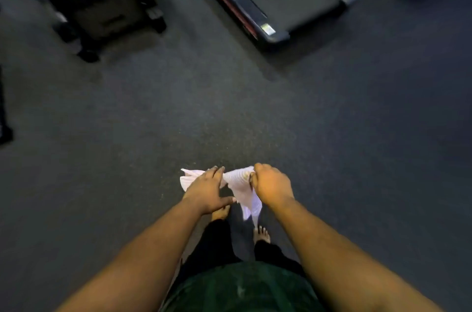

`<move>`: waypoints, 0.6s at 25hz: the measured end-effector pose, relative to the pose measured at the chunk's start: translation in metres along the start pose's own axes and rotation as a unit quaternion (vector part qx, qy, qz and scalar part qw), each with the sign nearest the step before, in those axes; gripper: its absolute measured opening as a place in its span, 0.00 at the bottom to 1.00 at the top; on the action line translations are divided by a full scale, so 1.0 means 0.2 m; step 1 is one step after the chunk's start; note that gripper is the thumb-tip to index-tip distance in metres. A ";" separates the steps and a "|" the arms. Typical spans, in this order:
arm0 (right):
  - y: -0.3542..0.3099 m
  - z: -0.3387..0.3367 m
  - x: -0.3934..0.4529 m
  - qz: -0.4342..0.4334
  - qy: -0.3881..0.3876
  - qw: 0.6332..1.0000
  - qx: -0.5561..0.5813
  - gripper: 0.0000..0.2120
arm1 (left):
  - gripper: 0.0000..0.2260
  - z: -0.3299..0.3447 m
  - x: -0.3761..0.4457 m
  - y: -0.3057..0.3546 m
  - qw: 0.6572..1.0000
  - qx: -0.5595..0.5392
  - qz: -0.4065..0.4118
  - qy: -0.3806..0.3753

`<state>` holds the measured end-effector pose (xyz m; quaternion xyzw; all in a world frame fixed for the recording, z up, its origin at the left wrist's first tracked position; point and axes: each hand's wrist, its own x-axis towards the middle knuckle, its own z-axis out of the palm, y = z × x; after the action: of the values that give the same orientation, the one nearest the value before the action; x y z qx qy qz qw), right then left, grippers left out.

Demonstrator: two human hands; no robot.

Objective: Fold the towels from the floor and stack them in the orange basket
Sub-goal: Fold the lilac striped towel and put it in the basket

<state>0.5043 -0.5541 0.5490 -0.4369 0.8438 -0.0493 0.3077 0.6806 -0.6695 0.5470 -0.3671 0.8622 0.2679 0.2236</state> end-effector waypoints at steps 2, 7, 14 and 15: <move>-0.12 -0.07 -0.08 -0.073 0.026 0.996 -0.035 0.12 | 0.49 -0.01 -0.20 -0.03 0.998 -0.036 -0.040 0.037; -0.55 -0.14 -0.25 -0.225 0.042 0.969 -0.089 0.11 | 0.49 0.03 -0.67 -0.16 0.978 -0.089 -0.138 0.128; -1.33 0.16 -0.75 -0.412 0.005 0.899 -0.146 0.10 | 0.51 0.37 -1.55 -0.63 0.905 -0.168 -0.302 0.247; -1.44 0.24 -0.85 -0.435 0.002 0.888 -0.150 0.11 | 0.51 0.43 -1.71 -0.69 0.892 -0.179 -0.324 0.259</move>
<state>0.8084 -0.5916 0.6930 -0.8013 0.5669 -0.0518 0.1839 1.0157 -0.5213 0.6393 -0.7162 0.6604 0.2259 -0.0034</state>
